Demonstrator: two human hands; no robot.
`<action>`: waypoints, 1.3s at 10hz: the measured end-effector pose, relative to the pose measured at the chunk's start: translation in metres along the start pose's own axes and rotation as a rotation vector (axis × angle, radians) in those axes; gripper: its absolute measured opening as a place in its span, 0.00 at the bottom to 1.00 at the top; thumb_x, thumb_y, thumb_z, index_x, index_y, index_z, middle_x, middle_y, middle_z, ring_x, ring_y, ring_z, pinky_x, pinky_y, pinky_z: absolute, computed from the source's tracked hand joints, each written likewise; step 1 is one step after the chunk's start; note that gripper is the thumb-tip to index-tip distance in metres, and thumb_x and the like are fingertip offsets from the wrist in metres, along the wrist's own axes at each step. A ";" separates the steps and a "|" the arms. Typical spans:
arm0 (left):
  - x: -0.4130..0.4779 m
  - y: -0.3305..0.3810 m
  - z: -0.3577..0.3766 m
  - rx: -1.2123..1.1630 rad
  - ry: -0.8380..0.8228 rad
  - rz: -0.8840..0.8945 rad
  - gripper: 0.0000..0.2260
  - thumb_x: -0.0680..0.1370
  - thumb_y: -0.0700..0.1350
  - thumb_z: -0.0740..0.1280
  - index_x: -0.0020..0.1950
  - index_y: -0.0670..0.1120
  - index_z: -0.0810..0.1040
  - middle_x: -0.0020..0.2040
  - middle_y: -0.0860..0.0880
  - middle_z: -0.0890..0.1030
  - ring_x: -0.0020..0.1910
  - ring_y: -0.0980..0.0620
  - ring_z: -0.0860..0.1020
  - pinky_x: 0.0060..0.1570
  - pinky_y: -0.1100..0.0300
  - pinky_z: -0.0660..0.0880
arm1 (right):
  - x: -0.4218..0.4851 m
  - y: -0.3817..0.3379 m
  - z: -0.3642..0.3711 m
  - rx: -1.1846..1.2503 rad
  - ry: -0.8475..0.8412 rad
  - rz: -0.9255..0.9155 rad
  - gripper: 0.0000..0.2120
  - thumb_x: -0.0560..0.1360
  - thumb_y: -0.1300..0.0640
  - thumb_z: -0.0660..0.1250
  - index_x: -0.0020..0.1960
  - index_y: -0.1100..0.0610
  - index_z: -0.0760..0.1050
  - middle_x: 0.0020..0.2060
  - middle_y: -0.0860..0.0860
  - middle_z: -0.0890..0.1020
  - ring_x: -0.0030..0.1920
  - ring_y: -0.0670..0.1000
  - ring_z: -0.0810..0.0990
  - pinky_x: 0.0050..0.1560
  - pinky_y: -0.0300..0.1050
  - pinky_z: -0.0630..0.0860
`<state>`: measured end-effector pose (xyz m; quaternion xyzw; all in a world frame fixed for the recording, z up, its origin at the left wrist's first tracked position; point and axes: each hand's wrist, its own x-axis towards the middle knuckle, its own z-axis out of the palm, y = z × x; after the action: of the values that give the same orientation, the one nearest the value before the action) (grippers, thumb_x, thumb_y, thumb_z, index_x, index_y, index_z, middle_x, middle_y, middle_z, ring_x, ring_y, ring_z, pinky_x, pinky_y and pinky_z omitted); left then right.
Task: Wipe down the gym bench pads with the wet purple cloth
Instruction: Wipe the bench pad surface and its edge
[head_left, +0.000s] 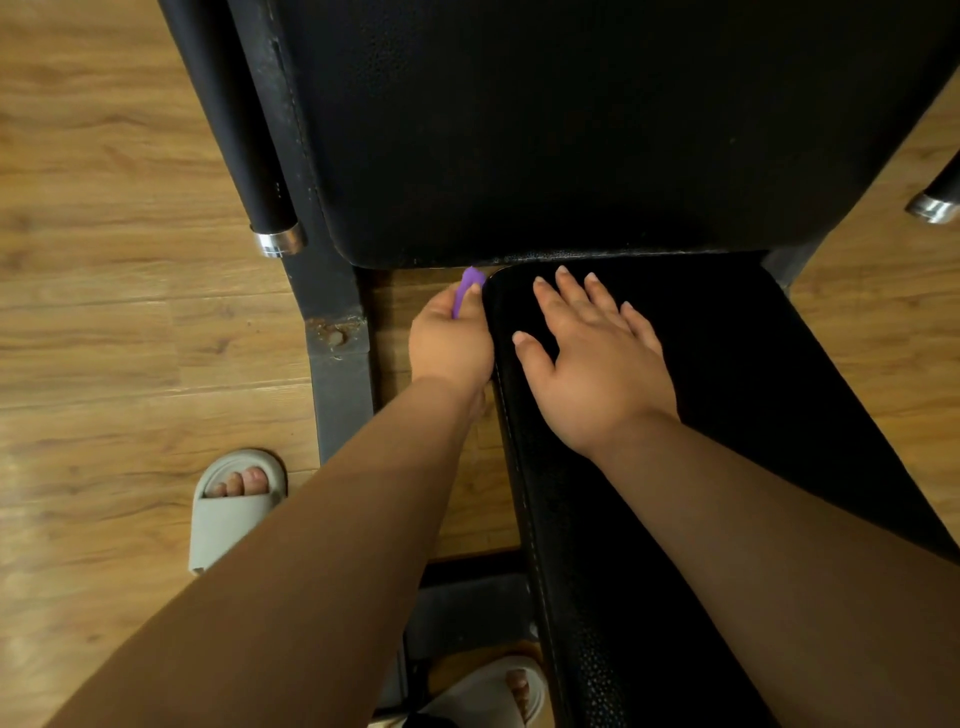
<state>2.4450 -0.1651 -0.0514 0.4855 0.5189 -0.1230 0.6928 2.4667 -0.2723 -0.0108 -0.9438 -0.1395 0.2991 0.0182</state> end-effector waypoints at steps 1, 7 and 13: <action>-0.021 -0.014 -0.009 0.066 -0.028 0.145 0.14 0.82 0.49 0.60 0.67 0.54 0.75 0.56 0.54 0.82 0.56 0.55 0.79 0.59 0.52 0.77 | 0.000 0.000 0.000 0.000 -0.001 -0.004 0.27 0.81 0.41 0.46 0.79 0.45 0.48 0.78 0.44 0.48 0.78 0.45 0.43 0.76 0.48 0.41; 0.016 -0.001 0.002 -0.093 -0.014 -0.106 0.14 0.82 0.49 0.61 0.67 0.51 0.74 0.52 0.50 0.82 0.51 0.51 0.81 0.56 0.52 0.79 | 0.000 0.001 0.001 0.000 -0.004 -0.016 0.27 0.81 0.41 0.46 0.79 0.45 0.48 0.78 0.44 0.48 0.78 0.46 0.42 0.76 0.48 0.41; -0.011 -0.025 -0.013 -0.013 -0.063 -0.076 0.13 0.83 0.53 0.57 0.57 0.48 0.77 0.46 0.49 0.83 0.46 0.52 0.82 0.46 0.56 0.79 | 0.001 -0.001 0.000 -0.022 -0.019 -0.007 0.27 0.81 0.41 0.46 0.78 0.44 0.47 0.78 0.43 0.47 0.77 0.45 0.42 0.76 0.47 0.41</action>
<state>2.4162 -0.1707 -0.0557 0.4568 0.5158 -0.1607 0.7067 2.4675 -0.2714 -0.0111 -0.9406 -0.1461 0.3064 0.0073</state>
